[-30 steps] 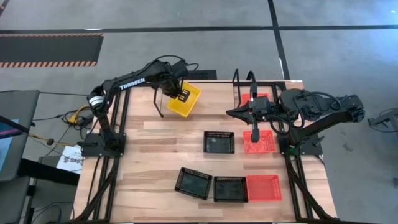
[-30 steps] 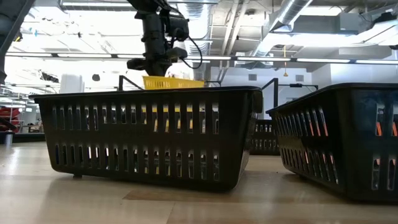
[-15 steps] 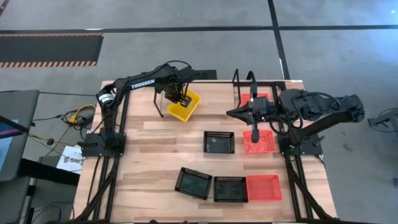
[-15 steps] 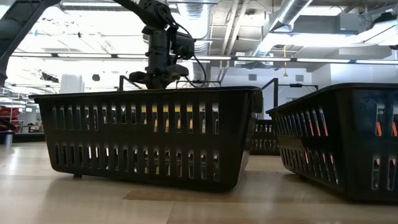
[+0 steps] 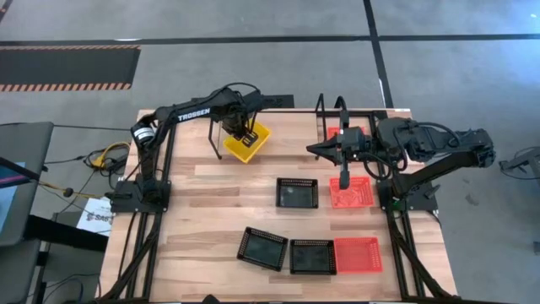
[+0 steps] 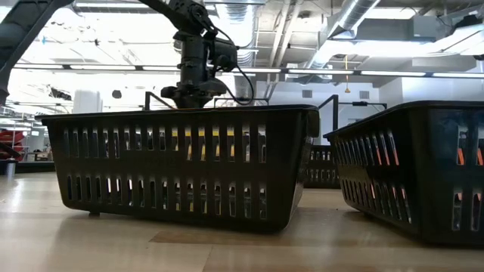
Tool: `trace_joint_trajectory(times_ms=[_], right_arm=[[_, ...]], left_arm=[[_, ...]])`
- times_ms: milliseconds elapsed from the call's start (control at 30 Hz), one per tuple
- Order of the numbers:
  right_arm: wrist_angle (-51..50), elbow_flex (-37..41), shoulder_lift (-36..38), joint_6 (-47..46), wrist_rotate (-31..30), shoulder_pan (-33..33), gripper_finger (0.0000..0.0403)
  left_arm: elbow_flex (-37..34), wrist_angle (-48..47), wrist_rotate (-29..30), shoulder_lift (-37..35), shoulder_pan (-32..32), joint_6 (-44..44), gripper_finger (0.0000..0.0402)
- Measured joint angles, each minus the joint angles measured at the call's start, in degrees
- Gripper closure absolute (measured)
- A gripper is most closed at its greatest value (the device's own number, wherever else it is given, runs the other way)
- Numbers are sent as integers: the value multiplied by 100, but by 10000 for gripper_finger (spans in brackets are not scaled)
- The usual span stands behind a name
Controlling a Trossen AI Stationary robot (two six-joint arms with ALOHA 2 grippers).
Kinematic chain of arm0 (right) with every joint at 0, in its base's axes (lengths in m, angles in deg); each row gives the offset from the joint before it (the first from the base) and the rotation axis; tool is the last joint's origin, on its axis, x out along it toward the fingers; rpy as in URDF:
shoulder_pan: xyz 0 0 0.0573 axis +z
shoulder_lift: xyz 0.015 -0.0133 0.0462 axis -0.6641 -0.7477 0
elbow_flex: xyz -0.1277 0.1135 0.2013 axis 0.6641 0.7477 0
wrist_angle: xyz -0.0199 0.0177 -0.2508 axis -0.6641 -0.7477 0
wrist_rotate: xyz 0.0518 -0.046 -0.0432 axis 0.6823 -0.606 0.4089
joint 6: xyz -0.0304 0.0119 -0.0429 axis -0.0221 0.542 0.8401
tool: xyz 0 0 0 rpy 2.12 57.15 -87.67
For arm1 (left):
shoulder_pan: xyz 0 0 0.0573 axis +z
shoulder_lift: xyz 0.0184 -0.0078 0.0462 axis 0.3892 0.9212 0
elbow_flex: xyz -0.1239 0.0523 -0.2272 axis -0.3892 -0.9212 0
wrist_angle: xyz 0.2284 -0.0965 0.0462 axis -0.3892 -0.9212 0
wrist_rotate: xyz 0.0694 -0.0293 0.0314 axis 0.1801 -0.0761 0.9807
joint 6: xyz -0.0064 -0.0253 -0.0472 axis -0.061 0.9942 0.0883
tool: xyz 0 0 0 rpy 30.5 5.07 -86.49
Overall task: Stack baskets on shelf by color
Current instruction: Stack the yellow bin on top of the other yellow bin on the shelf, then move the stacked yellow bin on the left of the shelf
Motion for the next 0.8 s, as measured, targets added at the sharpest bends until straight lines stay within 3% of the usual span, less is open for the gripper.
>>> trace_joint_trajectory(times_ms=[167, 367, 667, 800], right_arm=[[-104, 4, 0, -2, 0, 0, 395], [-103, 4, 1, -4, 3, 0, 395], [-106, 4, 0, -48, 91, 127, 395], [-110, 4, 1, -50, 107, 176, 395]], left_arm=[[44, 56, -51, 0, 0, -9, 254], [544, 16, -629, 0, 0, 3, 213], [1693, -677, 190, -4, -35, -250, 203], [2238, -1055, 35, -7, -89, -139, 203]])
